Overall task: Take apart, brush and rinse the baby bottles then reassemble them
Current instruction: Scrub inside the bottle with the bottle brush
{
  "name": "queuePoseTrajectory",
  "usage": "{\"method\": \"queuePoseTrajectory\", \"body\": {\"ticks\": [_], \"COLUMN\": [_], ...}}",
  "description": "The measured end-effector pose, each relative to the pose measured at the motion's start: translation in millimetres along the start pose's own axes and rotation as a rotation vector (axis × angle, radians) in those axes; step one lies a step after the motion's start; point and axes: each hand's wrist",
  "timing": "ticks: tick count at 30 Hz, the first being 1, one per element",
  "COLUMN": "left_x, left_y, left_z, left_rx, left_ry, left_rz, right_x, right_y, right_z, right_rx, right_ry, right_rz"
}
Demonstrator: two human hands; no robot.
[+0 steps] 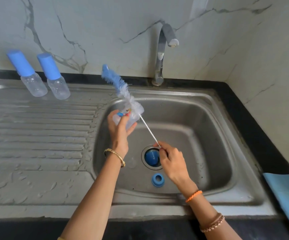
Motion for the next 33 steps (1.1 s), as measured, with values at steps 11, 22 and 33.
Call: {"method": "queuePoseTrajectory", "body": {"ticks": [11,22,33], "left_x": [-9.1,-9.0,-4.3], "left_y": [6.6,7.5,11.5], "left_z": [-2.3,-5.9,1.2], "left_rx": [0.028,0.033,-0.065], "left_ry": [-0.066,-0.094,0.003], "left_rz": [-0.040,-0.004,-0.220], "right_x": [1.2,-2.1,4.3], "right_y": [17.1,27.7,21.4], "right_z": [-9.5,-13.9,-25.7], "right_rx": [0.003,0.005,0.053], "right_ry": [-0.104,-0.091,-0.040], "right_rz": [-0.090,-0.123,-0.153]}}
Point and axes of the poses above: each hand's wrist, its own z-axis towards the middle knuckle, its own y-axis out of the back of the hand, x = y × z, and after that the axes turned 6 degrees about y, right-handed
